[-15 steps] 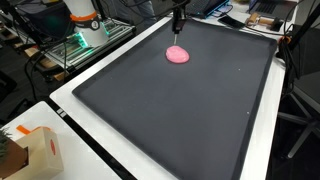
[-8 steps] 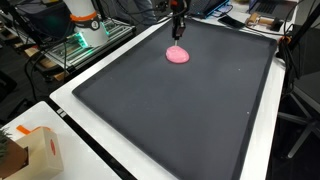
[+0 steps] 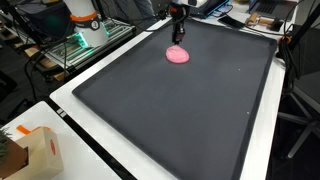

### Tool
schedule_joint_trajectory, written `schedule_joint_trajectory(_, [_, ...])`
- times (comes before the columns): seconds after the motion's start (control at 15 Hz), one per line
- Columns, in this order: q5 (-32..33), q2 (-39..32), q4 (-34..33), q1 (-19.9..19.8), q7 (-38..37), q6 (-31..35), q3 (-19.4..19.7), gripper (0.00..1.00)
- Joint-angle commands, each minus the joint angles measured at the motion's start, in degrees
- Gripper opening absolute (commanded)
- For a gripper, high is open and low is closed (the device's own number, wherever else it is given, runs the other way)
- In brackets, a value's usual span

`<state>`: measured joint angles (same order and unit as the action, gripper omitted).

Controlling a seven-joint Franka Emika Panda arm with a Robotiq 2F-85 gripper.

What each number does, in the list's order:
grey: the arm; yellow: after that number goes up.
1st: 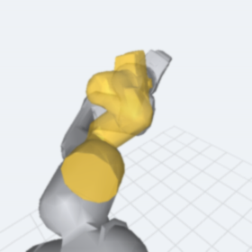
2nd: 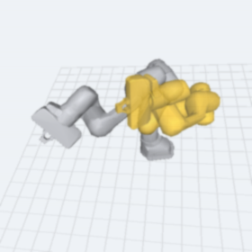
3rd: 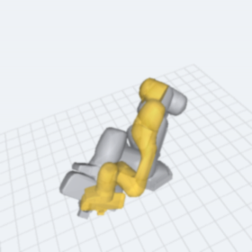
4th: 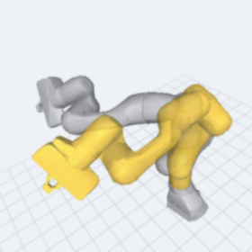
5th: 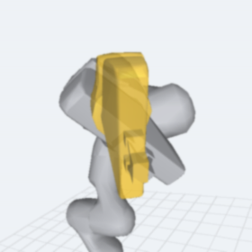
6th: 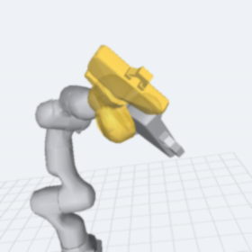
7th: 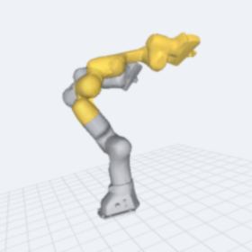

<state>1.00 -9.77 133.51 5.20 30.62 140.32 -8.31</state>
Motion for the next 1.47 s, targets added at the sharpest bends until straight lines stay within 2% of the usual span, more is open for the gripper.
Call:
schedule_joint_trajectory(0.0, [-0.70, -0.96, 0.95, -0.97, 1.42, 2.15, -0.48, 0.03])
schedule_joint_trajectory(0.6, [-0.80, -1.97, 0.68, -1.16, 1.35, 2.33, -0.62, 0.03])
schedule_joint_trajectory(1.4, [-1.52, 4.65, -0.25, -0.96, 0.63, -4.26, -0.45, 0.03])
